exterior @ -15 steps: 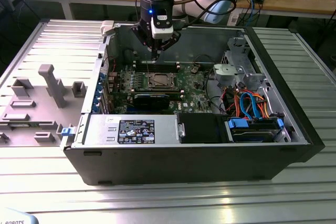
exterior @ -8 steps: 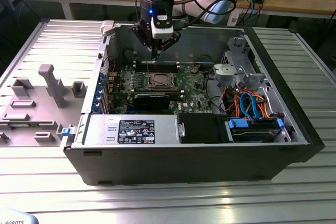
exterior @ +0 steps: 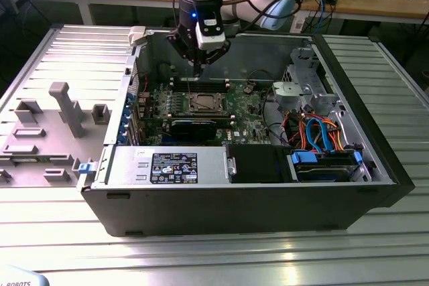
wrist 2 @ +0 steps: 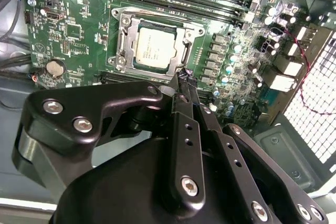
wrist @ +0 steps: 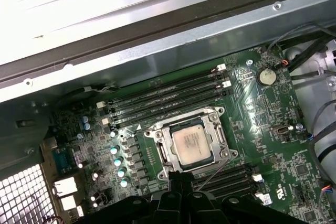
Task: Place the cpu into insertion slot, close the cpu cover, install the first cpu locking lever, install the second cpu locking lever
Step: 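Install the first cpu locking lever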
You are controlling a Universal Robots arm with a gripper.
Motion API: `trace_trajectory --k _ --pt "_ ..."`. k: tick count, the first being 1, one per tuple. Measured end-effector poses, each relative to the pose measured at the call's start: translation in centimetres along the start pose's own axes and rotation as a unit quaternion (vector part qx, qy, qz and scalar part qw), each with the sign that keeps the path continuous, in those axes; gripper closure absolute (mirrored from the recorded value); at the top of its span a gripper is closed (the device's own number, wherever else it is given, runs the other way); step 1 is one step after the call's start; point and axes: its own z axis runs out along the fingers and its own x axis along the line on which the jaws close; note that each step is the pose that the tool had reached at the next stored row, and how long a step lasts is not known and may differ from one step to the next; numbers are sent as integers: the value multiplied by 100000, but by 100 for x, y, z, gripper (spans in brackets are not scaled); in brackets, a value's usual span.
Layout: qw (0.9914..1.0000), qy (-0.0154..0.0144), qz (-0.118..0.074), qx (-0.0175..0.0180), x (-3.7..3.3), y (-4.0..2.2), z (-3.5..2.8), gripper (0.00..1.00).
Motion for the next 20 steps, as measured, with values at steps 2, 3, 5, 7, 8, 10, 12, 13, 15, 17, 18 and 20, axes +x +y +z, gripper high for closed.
trace_trajectory --k 2,3,5,7,8,10,12,13,15,17,18,20 --pt "99996 10 -876 0 5 -1 0 89" --pt "99994 15 -1106 2 7 -2 0 89" --pt "99981 32 -1925 -8 10 -3 0 89" --pt "99974 44 -2295 -43 10 -3 0 89" --pt "99972 49 -2378 -52 11 -3 0 89" --pt "99971 58 -2404 -82 10 -3 0 89" --pt "99971 63 -2399 -105 11 -3 0 89" --pt "99971 65 -2401 -109 10 -3 0 89" --pt "99971 68 -2401 -122 10 -3 0 89" --pt "99971 71 -2402 -138 10 -3 0 89" --pt "99971 76 -2400 -145 10 -3 0 89" --pt "99971 78 -2408 -153 11 -3 0 89"
